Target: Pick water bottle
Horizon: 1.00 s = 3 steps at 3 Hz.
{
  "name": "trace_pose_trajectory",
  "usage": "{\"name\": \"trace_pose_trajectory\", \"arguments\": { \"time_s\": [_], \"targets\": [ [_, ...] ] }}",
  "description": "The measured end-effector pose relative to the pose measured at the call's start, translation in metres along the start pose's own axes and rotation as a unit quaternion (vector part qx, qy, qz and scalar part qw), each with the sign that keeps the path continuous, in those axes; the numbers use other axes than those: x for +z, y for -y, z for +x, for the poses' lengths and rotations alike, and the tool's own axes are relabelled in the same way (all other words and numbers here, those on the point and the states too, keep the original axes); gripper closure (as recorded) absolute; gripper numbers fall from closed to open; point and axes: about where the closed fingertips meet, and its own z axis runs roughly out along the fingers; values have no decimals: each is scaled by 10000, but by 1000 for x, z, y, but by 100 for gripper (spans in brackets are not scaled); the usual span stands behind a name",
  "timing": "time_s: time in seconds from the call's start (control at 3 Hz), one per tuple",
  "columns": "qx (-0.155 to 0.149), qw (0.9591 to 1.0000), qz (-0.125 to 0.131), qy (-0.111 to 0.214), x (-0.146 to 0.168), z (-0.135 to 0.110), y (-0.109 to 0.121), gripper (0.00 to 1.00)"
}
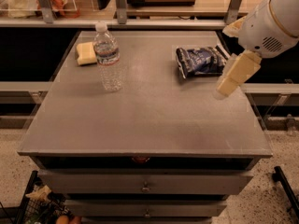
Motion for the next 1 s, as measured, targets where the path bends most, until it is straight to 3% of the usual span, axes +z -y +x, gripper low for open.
{"name": "trace_pose_trajectory", "arguments": {
  "time_s": [0.33,0.67,1.0],
  "targets": [
    [335,9943,-23,1016,32,-39,18,0],
    [438,9812,-318,1855,70,-87,29,0],
    [494,9780,-409,1985,79,-93,30,0]
  ]
}}
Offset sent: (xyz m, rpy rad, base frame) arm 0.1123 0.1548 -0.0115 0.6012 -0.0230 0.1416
